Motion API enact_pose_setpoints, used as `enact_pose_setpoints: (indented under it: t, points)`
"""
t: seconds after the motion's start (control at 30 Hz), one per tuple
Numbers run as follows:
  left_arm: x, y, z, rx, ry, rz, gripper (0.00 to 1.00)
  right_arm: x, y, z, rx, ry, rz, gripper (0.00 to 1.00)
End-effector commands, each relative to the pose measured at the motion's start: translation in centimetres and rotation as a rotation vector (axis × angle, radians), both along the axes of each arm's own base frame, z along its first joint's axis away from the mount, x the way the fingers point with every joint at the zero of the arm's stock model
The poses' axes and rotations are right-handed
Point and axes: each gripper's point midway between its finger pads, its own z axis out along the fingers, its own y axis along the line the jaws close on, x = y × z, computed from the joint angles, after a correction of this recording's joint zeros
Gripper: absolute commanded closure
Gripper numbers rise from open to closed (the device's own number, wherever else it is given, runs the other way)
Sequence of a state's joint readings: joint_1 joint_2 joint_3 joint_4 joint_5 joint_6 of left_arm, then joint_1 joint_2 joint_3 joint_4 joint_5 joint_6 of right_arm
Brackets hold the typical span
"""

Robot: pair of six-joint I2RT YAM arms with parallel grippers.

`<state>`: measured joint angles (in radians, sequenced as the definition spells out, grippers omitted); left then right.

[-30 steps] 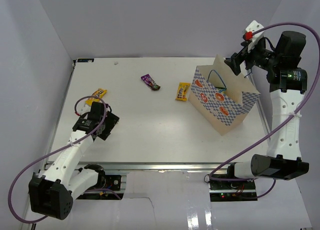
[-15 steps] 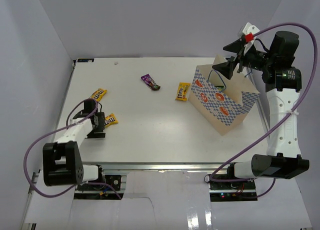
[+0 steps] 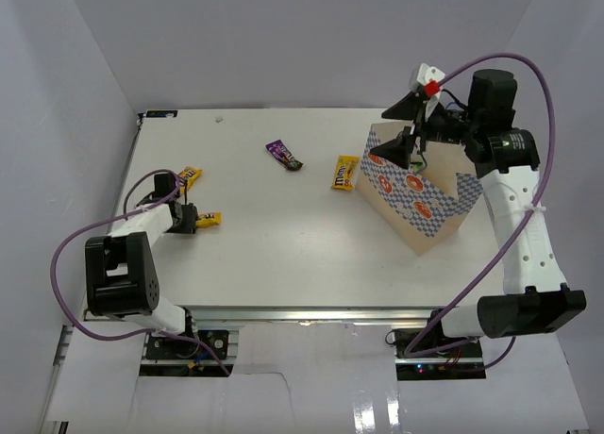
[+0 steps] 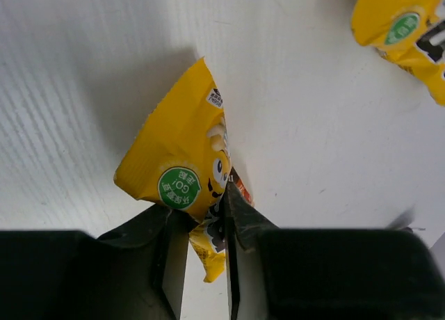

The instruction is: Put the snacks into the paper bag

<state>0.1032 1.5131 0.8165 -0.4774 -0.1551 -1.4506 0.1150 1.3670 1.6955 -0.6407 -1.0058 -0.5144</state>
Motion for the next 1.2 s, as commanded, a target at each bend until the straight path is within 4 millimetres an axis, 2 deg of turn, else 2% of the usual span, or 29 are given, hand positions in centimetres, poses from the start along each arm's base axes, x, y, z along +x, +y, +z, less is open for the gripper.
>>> enact_pose_setpoints:
  t: [0.0, 0.03, 0.07, 0.17, 0.2, 0.27, 0.3, 0.33, 0.37, 0.4, 0.43, 0.47, 0.5, 0.53, 0.57, 0.63, 0.67, 0.73, 0.83, 1.0, 1.1, 1.17]
  points:
    - [2.0, 0.0, 2.2, 0.051, -0.109, -0.128, 0.69, -3.3, 3.6, -0.5, -0.010, 0.006, 0.139, 0.05]
    - [2.2, -0.3, 2.6, 0.061, -0.133, -0.173, 0.71, -3.8, 4.4, -1.0, -0.017, 0.021, 0.157, 0.05]
    - [2.7, -1.0, 3.1, 0.078, -0.178, -0.277, 0.73, -4.9, 6.1, -2.1, -0.033, 0.049, 0.196, 0.04]
    - [3.3, -2.8, 5.0, 0.093, -0.290, -0.467, 0.81, -6.1, 8.5, -4.1, -0.061, 0.110, 0.243, 0.03]
    - [3.1, -4.3, 5.6, 0.080, -0.339, -0.595, 0.82, -7.2, 9.7, -4.8, -0.063, 0.165, 0.273, 0.03]
    - [3.0, -6.1, 7.6, 0.089, -0.477, -0.730, 0.83, -7.3, 11.3, -7.2, -0.077, 0.265, 0.290, 0.02]
    - [2.9, -8.2, 9.5, 0.067, -0.609, -0.858, 0.83, -8.0, 12.3, -7.9, -0.073, 0.358, 0.297, 0.01]
    - [1.8, -9.3, 9.4, 0.038, -0.657, -0.916, 0.84, -8.2, 12.9, -9.1, -0.079, 0.418, 0.297, 0.01]
    - [1.1, -10.4, 11.0, 0.030, -0.742, -0.977, 0.84, -7.7, 13.5, -10.5, -0.091, 0.470, 0.273, 0.00]
    - [0.7, -11.6, 12.7, 0.030, -0.853, -1.052, 0.84, -7.9, 14.6, -10.9, -0.090, 0.485, 0.274, 0.00]
    - [-1.0, -13.4, 13.5, -0.045, -0.917, -1.153, 0.84, -8.1, 15.1, -11.6, -0.094, 0.548, 0.260, 0.00]
    - [-2.3, -14.2, 13.8, -0.066, -0.958, -1.204, 0.84, -8.0, 15.8, -12.8, -0.105, 0.598, 0.264, 0.00]
    - [-3.0, -15.0, 14.9, -0.057, -1.031, -1.264, 0.84, -8.1, 16.6, -13.1, -0.100, 0.619, 0.268, 0.00]
    - [-4.7, -16.3, 15.4, -0.109, -1.073, -1.344, 0.84, -8.2, 17.1, -13.3, -0.087, 0.690, 0.247, 0.00]
    - [-5.7, -16.8, 15.2, -0.128, -1.090, -1.376, 0.84, -8.0, 17.7, -14.1, -0.084, 0.747, 0.230, 0.00]
    - [-7.5, -18.0, 16.4, -0.125, -1.165, -1.465, 0.83, -7.4, 18.8, -14.7, -0.057, 0.858, 0.172, 0.00]
    - [-8.2, -18.4, 16.4, -0.130, -1.177, -1.484, 0.83, -6.8, 19.1, -15.0, -0.049, 0.877, 0.130, 0.00]
    - [-9.8, -19.5, 17.8, -0.098, -1.254, -1.554, 0.83, -6.1, 19.8, -15.2, -0.024, 0.919, 0.094, 0.02]
    - [-11.6, -21.2, 18.6, -0.081, -1.317, -1.625, 0.80, -6.5, 20.5, -15.5, 0.002, 1.020, 0.087, 0.02]
    - [-12.5, -22.5, 18.7, -0.112, -1.327, -1.655, 0.80, -7.8, 21.8, -15.0, 0.037, 1.096, 0.140, 0.01]
    - [-12.8, -23.2, 18.9, -0.129, -1.331, -1.670, 0.80, -8.4, 22.2, -15.7, 0.024, 1.109, 0.152, 0.00]
    - [-12.8, -23.4, 19.0, -0.129, -1.334, -1.669, 0.80, -9.0, 22.5, -15.8, 0.019, 1.118, 0.173, 0.05]
